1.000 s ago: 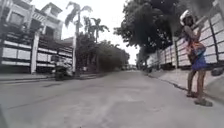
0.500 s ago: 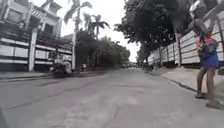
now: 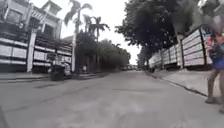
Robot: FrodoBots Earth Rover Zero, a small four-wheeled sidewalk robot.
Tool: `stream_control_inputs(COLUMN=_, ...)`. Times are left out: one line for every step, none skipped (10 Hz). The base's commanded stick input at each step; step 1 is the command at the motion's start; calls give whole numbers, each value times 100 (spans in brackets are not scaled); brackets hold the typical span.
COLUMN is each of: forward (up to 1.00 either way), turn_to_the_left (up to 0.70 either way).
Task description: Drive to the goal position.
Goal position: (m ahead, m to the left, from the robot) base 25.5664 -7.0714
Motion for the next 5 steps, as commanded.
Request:
stream_control_inputs(forward=50, turn_to_the_left=0)
stream_control_inputs(forward=50, turn_to_the_left=0)
stream_control_inputs(forward=50, turn_to_the_left=0)
stream_control_inputs(forward=50, turn_to_the_left=0)
stream_control_inputs(forward=50, turn_to_the_left=0)
